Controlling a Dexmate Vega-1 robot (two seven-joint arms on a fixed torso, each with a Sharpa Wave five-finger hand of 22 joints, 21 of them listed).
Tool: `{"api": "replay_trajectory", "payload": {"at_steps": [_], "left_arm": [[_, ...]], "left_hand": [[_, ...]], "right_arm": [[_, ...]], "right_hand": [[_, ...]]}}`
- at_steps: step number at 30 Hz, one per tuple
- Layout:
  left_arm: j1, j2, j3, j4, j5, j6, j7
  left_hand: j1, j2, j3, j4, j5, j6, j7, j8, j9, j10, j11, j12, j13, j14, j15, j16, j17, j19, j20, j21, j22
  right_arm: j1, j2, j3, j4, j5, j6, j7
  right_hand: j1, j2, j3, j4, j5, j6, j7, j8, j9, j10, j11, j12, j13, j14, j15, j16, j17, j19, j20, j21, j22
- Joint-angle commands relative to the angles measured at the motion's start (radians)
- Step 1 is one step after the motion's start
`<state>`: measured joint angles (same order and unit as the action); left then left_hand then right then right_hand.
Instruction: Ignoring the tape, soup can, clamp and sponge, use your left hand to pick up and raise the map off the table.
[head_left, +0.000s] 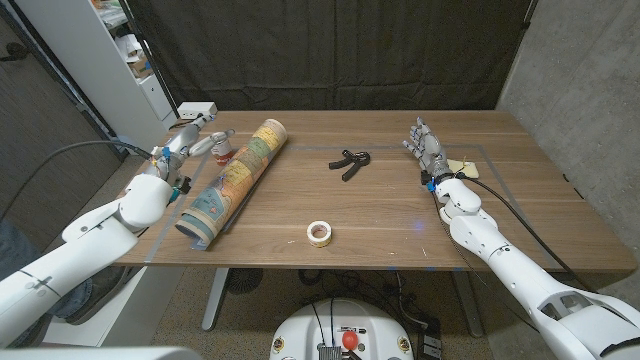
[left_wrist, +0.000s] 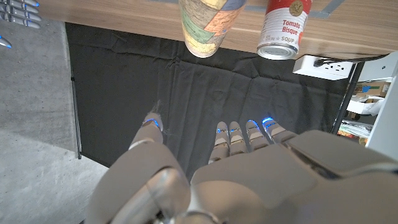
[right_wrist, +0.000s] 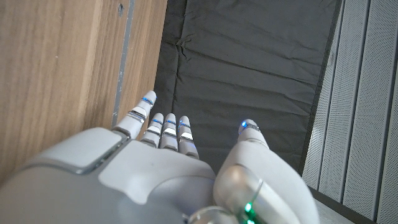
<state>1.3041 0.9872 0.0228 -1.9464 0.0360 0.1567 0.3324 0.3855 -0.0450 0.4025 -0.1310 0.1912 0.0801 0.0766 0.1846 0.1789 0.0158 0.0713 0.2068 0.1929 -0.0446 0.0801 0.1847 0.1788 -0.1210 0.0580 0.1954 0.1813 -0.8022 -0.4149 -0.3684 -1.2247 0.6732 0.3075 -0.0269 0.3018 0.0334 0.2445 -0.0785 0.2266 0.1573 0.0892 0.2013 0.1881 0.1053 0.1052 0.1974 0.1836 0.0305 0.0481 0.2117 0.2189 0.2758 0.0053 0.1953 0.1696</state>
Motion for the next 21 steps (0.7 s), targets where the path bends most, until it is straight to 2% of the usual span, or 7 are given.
{"api": "replay_trajectory", "payload": {"at_steps": [1, 7, 21], "left_arm": [[-0.002, 0.015, 0.013, -0.009, 0.038, 0.054, 0.008], [-0.011, 0.014, 0.035, -0.017, 0.062, 0.107, 0.023], [-0.027, 0.024, 0.063, -0.011, 0.056, 0.135, 0.016]], "left_hand": [[0.006, -0.006, -0.001, -0.006, 0.001, -0.009, 0.005, 0.000, 0.005, -0.004, 0.007, -0.004, 0.005, -0.004, 0.010, -0.001, 0.004, -0.005, 0.003, 0.000, 0.003], [0.005, -0.010, -0.004, -0.006, 0.001, -0.011, 0.005, 0.000, 0.005, -0.007, 0.010, -0.004, 0.005, -0.006, 0.013, -0.001, 0.004, -0.010, 0.009, -0.001, 0.003], [0.004, -0.016, -0.009, -0.007, 0.003, -0.025, 0.006, -0.003, 0.005, -0.017, 0.017, -0.005, 0.006, -0.014, 0.019, -0.001, 0.005, -0.013, 0.018, 0.000, 0.003]], "right_arm": [[0.007, 0.002, -0.004, 0.010, -0.003, -0.005, 0.001], [0.012, 0.004, -0.007, 0.016, -0.006, -0.003, 0.003], [0.020, 0.010, -0.009, 0.029, -0.008, -0.001, 0.006]], "right_hand": [[0.011, -0.001, -0.005, -0.003, -0.004, 0.008, 0.001, -0.002, 0.003, 0.009, -0.002, 0.000, 0.006, 0.008, 0.001, 0.004, 0.002, -0.003, -0.002, -0.001, 0.003], [0.012, 0.000, -0.005, -0.004, -0.004, 0.009, 0.001, -0.002, 0.003, 0.010, -0.003, 0.000, 0.006, 0.009, 0.000, 0.004, 0.002, -0.002, -0.001, -0.001, 0.003], [0.011, 0.000, -0.006, -0.004, -0.004, 0.010, 0.001, -0.002, 0.003, 0.013, -0.003, 0.001, 0.006, 0.013, 0.002, 0.005, 0.002, -0.002, 0.001, -0.001, 0.003]]}}
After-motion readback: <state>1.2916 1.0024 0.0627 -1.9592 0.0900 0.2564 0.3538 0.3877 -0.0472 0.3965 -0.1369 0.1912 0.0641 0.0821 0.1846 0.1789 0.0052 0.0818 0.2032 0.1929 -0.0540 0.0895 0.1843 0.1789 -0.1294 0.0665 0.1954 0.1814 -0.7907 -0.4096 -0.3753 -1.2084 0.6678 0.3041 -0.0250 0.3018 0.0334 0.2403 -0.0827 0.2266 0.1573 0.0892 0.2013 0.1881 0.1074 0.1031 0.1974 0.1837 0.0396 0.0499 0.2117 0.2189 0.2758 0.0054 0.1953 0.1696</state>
